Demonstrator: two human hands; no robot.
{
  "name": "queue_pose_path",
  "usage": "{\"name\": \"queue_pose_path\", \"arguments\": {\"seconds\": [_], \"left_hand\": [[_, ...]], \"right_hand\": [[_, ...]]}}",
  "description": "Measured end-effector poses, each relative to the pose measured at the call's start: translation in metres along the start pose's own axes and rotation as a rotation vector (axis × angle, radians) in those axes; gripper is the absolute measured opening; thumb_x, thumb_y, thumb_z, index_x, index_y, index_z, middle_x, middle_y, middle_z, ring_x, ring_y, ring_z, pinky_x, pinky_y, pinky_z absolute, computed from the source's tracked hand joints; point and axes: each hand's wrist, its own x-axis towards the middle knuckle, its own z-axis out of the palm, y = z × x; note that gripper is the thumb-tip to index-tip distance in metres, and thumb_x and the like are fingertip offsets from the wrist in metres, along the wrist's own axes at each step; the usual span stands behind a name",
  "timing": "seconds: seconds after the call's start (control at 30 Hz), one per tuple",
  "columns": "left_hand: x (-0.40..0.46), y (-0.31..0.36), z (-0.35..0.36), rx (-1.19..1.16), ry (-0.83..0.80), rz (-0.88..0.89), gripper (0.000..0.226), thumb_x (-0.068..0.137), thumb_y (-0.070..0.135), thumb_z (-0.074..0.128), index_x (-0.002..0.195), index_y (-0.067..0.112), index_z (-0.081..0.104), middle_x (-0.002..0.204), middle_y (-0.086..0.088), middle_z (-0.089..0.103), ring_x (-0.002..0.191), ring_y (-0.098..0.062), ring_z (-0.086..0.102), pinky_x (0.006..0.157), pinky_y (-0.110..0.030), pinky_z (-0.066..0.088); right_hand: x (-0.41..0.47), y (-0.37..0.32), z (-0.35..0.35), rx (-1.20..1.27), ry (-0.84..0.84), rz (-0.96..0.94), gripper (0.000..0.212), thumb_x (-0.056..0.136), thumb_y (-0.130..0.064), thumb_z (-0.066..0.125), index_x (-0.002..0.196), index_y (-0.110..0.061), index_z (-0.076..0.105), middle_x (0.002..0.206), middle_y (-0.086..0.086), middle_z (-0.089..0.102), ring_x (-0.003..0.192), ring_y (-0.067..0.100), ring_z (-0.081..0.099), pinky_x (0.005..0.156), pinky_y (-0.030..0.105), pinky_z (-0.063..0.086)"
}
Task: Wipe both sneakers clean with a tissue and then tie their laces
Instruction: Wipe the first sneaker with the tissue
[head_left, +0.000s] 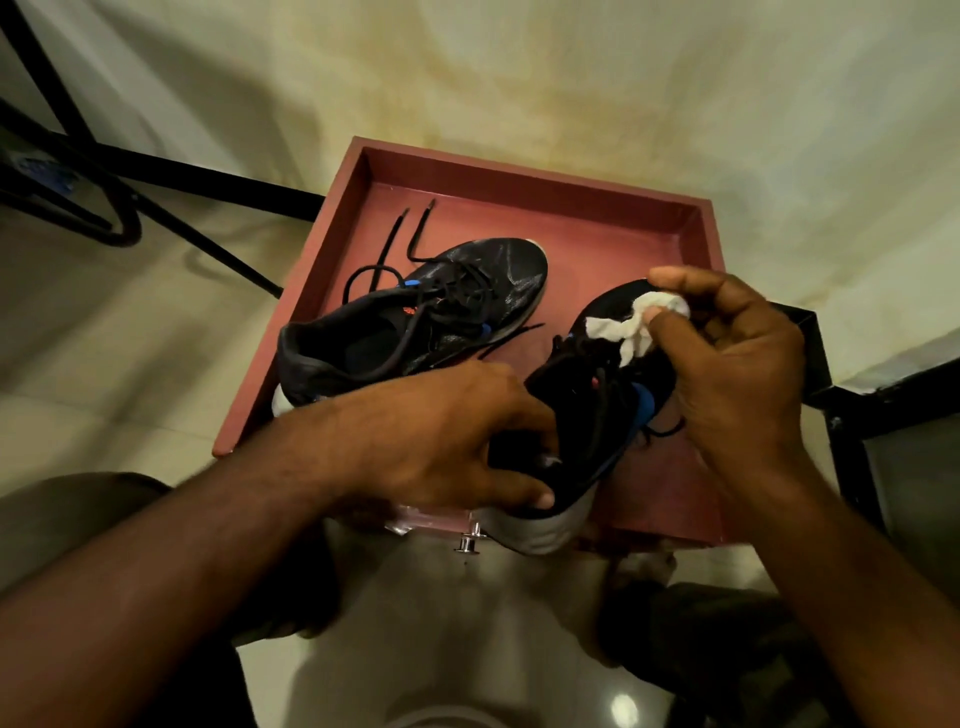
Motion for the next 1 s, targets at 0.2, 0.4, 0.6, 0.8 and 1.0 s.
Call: {"name": "queue_pose_path", "arguments": {"seconds": [0.2, 0.4, 0.6, 0.8, 1.0], "left_hand": [[-0.015, -0.020, -0.021, -0.178, -0.141, -0.125, 0.028, 0.103, 0.033, 0.059, 0.129, 0.042, 0.060, 0.119, 0.023, 0.069, 0.111, 0.007, 0.063, 0.099, -0.029, 0.055], [-0.017, -0.031, -0.031, -0.233, -0.170, -0.183, 0.029, 0.100, 0.031, 0.065, 0.126, 0.043, 0.063, 0.118, 0.029, 0.070, 0.110, 0.011, 0.064, 0.103, -0.029, 0.052], [-0.015, -0.032, -0.035, -0.232, -0.185, -0.206, 0.028, 0.097, 0.029, 0.069, 0.122, 0.040, 0.066, 0.111, 0.027, 0.072, 0.103, 0.010, 0.066, 0.092, -0.020, 0.051], [-0.014, -0.029, -0.038, -0.270, -0.198, -0.201, 0.024, 0.099, 0.019, 0.066, 0.122, 0.027, 0.066, 0.067, 0.037, 0.065, 0.060, 0.020, 0.060, 0.059, 0.000, 0.044], [-0.017, -0.033, -0.034, -0.173, -0.168, -0.180, 0.022, 0.096, 0.033, 0.070, 0.117, 0.040, 0.068, 0.107, 0.025, 0.073, 0.099, 0.008, 0.068, 0.094, -0.029, 0.055]], "right_hand": [[-0.005, -0.007, -0.001, -0.019, -0.032, -0.070, 0.015, 0.094, -0.006, 0.071, 0.101, -0.020, 0.074, 0.099, -0.005, 0.077, 0.093, 0.010, 0.075, 0.082, 0.020, 0.058], [-0.025, -0.006, 0.011, -0.178, -0.314, -0.263, 0.022, 0.091, -0.005, 0.075, 0.112, -0.010, 0.071, 0.108, 0.002, 0.073, 0.100, 0.018, 0.074, 0.084, 0.036, 0.063], [-0.051, -0.008, 0.028, -0.258, -0.449, -0.479, 0.020, 0.086, -0.003, 0.078, 0.105, -0.011, 0.079, 0.102, -0.004, 0.075, 0.095, 0.013, 0.071, 0.081, 0.036, 0.058], [-0.033, -0.005, 0.026, -0.438, -0.441, -0.675, 0.014, 0.086, -0.008, 0.079, 0.100, -0.008, 0.081, 0.091, 0.003, 0.071, 0.085, 0.020, 0.062, 0.071, 0.037, 0.052], [-0.058, -0.003, 0.038, -0.341, -0.568, -0.772, 0.013, 0.088, -0.010, 0.080, 0.099, -0.005, 0.081, 0.093, 0.006, 0.073, 0.084, 0.023, 0.064, 0.077, 0.035, 0.050]]}}
